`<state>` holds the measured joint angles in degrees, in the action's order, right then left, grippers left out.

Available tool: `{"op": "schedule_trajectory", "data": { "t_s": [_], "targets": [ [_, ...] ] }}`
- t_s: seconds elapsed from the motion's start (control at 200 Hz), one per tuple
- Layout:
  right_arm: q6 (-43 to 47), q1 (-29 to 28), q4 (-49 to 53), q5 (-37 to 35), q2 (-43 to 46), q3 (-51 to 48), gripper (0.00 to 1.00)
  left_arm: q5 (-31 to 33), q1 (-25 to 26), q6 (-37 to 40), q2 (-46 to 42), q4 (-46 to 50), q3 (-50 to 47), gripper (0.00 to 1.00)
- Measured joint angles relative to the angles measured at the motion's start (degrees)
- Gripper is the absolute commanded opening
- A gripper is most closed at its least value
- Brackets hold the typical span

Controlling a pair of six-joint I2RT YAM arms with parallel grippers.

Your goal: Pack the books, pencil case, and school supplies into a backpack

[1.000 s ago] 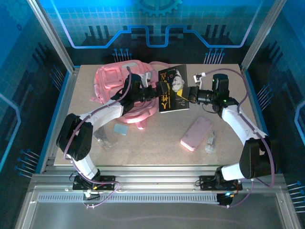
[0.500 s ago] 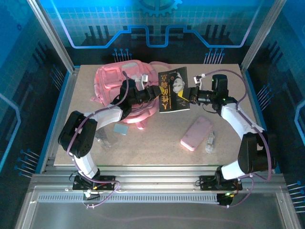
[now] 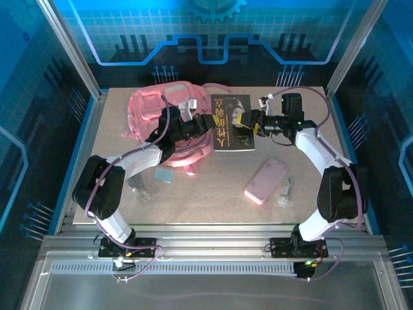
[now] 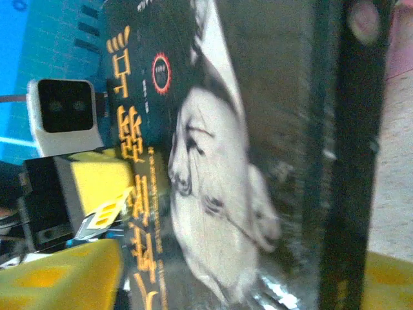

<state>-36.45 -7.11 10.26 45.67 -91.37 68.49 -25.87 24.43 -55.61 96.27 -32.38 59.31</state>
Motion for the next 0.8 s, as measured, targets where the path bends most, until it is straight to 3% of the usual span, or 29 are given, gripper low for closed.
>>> {"op": "schedule_trajectory", "data": {
  "t_s": [0.225,0.41,0.695,0.8],
  "targets": [
    [-11.9,-0.6,-6.1,-8.0,6.2,-12.0,1.0,9.8,0.3,-2.0,0.0,-0.8,-1.5,0.0],
    [-24.6,-6.0,-19.4,-12.7,10.3,-25.0,1.0,17.2,0.5,-4.5,0.0,-4.3,-4.2,0.0],
    [-41.5,-14.0,-45.4,-19.2,5.6,-29.4,1.0,23.8,4.6,-5.9,0.0,-10.6,-7.6,0.0],
    [-46.4,-15.3,-54.9,-21.8,0.7,-29.6,0.93,25.7,6.2,-6.0,0.0,-12.0,-8.2,0.0]
  ]
}}
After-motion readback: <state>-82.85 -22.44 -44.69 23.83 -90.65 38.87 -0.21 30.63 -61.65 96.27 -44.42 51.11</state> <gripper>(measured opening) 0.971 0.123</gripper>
